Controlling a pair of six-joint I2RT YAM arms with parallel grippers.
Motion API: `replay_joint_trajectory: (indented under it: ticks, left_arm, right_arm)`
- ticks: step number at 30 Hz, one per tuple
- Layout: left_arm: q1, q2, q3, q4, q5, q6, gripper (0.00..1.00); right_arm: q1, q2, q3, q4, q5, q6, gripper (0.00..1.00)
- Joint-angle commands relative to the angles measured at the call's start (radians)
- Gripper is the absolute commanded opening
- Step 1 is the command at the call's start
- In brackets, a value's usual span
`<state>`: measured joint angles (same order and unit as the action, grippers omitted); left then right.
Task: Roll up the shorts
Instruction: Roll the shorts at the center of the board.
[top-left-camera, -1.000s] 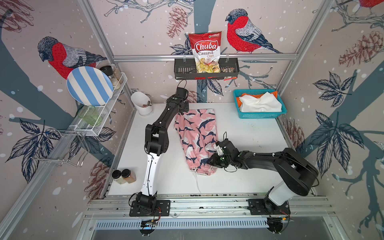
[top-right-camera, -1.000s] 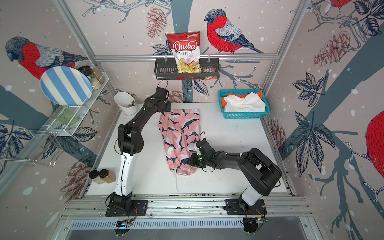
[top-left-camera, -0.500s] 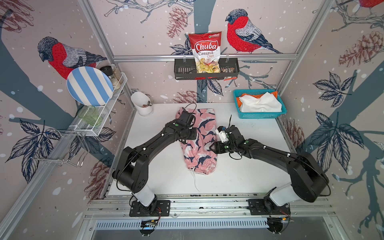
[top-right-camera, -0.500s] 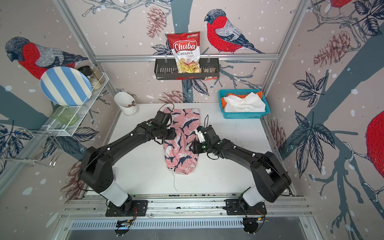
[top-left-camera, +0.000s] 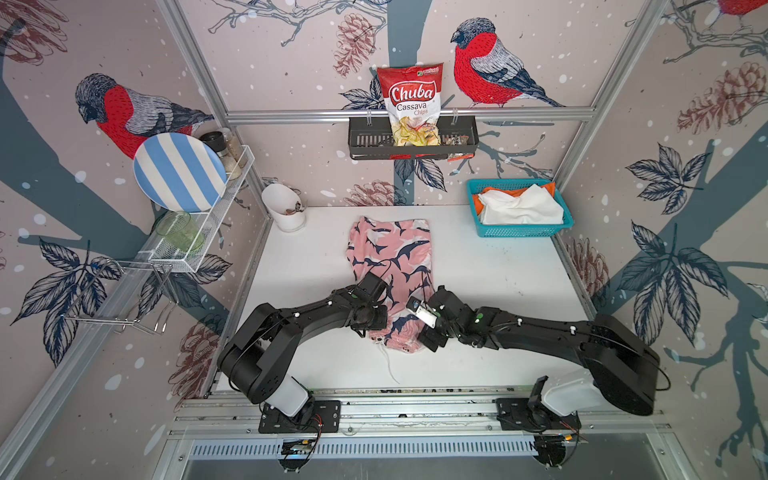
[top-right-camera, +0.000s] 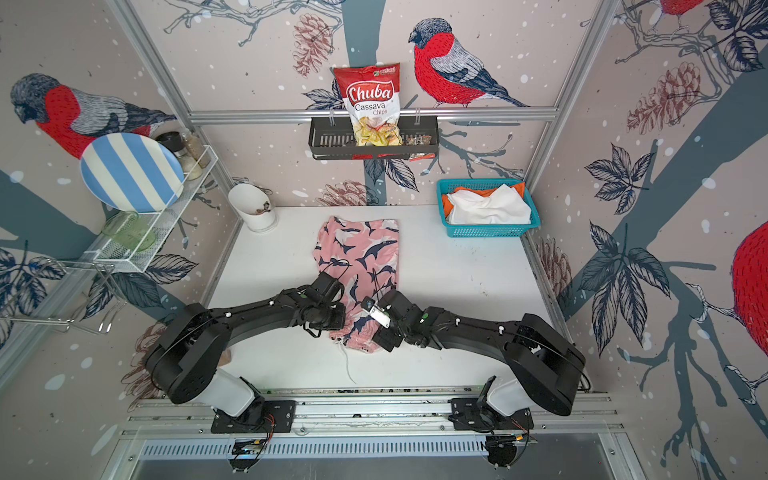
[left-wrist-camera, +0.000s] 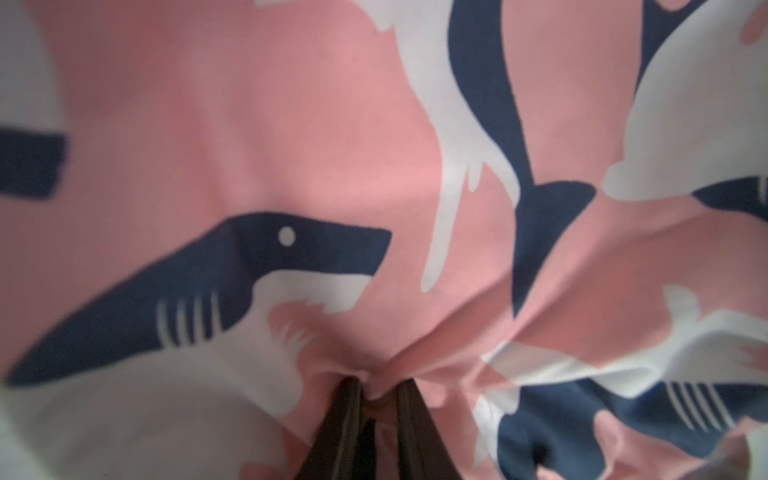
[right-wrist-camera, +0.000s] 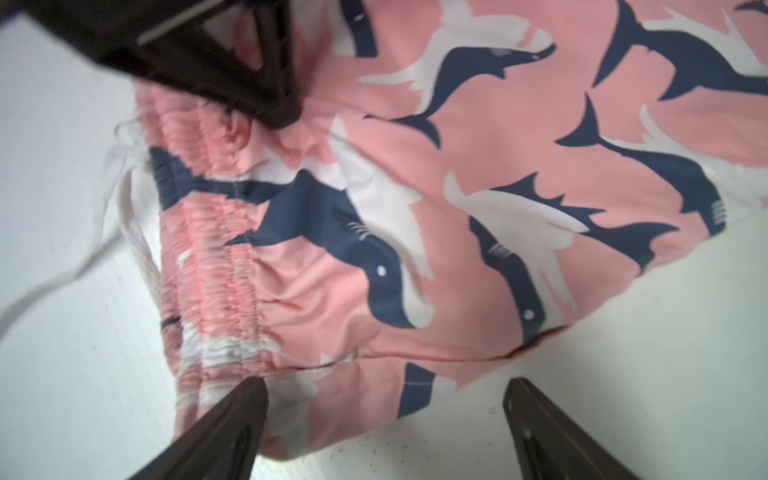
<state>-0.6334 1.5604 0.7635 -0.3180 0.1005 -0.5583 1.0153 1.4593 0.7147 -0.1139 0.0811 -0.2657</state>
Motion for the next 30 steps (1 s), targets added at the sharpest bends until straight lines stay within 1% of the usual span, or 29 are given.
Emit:
replay_joint_trajectory:
  ticks: [1,4,6,10,13,17,20,23,24,26,28,30]
  left_arm:
    - [0.000,0.033,-0.033,0.020,-0.046,-0.020,0.18]
    - [0.000,0.046,-0.055,0.028,-0.061,-0.020,0.17]
    - [0.000,0.049,-0.067,0.036,-0.057,-0.019,0.17]
    - [0.000,0.047,-0.072,0.042,-0.059,-0.018,0.17]
    - [0.000,0.049,-0.070,0.045,-0.054,-0.019,0.17]
    - [0.000,0.049,-0.072,0.051,-0.045,-0.023,0.17]
    - [0.000,0.038,-0.076,0.050,-0.046,-0.027,0.17]
    - [0.000,0.029,-0.074,0.041,-0.053,-0.027,0.17]
    - [0.000,0.027,-0.075,0.037,-0.058,-0.027,0.17]
    - [0.000,0.020,-0.077,0.033,-0.065,-0.029,0.17]
    - [0.001,0.015,-0.078,0.032,-0.071,-0.034,0.17]
    - [0.001,0.009,-0.080,0.028,-0.079,-0.033,0.17]
  right_arm:
    - [0.055,0.016,-0.026,0.028,0.106,-0.159,0.96]
    - [0.098,0.023,-0.062,0.069,0.154,-0.209,0.97]
    - [0.111,0.023,-0.073,0.076,0.157,-0.231,0.97]
    - [0.141,0.005,-0.081,0.081,0.121,-0.250,0.98]
    - [0.171,-0.013,-0.093,0.124,0.110,-0.255,0.98]
    - [0.196,0.045,-0.089,0.194,0.170,-0.251,0.98]
    - [0.197,0.099,-0.088,0.280,0.229,-0.253,0.95]
    - [0.185,0.135,-0.084,0.332,0.299,-0.257,0.89]
    - [0.179,0.140,-0.083,0.335,0.323,-0.257,0.86]
    - [0.167,0.130,-0.083,0.316,0.325,-0.259,0.79]
    - [0.157,0.102,-0.085,0.283,0.297,-0.256,0.69]
    - [0.144,0.063,-0.092,0.254,0.269,-0.251,0.51]
